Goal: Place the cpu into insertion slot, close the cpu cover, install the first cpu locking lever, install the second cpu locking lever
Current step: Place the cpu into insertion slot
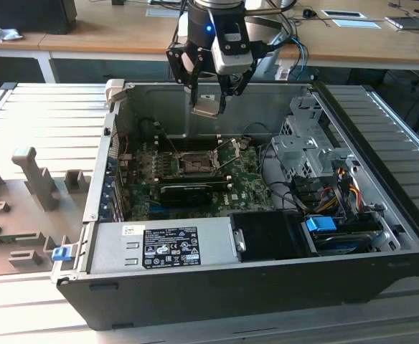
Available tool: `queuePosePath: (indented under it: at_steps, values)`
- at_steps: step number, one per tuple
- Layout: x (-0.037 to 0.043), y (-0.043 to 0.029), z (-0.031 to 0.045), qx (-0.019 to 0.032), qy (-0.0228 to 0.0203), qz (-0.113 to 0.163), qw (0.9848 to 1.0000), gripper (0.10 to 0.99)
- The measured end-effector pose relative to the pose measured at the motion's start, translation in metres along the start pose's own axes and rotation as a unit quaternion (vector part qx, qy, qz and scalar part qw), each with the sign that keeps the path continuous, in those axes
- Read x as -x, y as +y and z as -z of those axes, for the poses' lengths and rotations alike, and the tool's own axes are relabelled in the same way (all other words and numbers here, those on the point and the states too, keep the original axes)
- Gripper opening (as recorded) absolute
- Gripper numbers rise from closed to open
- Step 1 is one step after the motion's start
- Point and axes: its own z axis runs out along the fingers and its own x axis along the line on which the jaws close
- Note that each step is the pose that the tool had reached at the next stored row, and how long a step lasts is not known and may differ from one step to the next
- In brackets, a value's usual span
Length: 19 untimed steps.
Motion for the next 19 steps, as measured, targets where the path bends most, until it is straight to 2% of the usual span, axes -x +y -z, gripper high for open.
queuePosePath:
  at_steps: [7,19]
  values:
    - [0.0000,-0.0001,-0.0006,0.0008,-0.0040,-0.045,0.9990,0.533]
    - [0.0000,-0.0001,-0.0008,0.0014,-0.0068,-0.077,0.9970,0.533]
